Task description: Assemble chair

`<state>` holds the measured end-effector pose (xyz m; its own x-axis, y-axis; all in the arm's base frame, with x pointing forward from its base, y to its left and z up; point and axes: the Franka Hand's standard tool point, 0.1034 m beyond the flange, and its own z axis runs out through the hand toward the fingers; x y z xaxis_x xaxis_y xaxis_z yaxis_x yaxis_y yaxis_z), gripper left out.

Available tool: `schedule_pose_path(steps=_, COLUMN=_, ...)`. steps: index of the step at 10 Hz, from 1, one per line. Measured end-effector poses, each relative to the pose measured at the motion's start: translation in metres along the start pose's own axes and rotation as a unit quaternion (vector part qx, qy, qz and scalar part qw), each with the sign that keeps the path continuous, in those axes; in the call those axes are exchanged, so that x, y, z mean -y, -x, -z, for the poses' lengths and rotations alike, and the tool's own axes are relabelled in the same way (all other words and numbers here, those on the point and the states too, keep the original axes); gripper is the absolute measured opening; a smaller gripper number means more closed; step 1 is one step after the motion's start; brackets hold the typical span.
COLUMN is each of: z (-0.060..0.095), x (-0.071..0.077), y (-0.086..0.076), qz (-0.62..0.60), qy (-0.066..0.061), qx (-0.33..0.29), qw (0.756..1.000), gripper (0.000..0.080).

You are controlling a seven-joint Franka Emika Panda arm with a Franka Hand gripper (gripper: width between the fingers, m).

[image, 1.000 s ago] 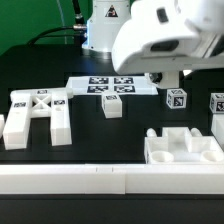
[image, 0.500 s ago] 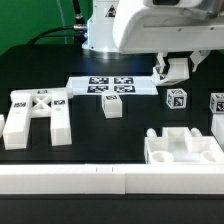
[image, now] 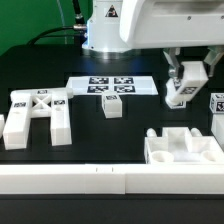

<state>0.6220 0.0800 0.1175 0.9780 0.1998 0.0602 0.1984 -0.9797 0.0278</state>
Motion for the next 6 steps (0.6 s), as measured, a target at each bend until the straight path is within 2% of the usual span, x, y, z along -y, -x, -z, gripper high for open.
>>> schedule_pose_path(steps=1, z=0.002, x=0.002, y=-0.005, qz=0.001, qy=0.0, qx=-0.013, qw=1.0, gripper=0.0291)
schedule_pose_path(steps=2, z=0.006, x=0.012, y=-0.009, qz=0.0, qy=0.008, qx=-0.011, qw=1.0, gripper=0.0291)
schedule_pose_path(steps=5, z=0.004, x=0.013, y=-0.012, qz=0.003, qy=0.006, qx=-0.028, qw=1.0, gripper=0.0291)
schedule_pose_path(steps=6, z=-0.003, x=0.016, y=-0.009, qz=0.0, qy=0.005, qx=-0.033, qw=0.999, gripper=0.0291)
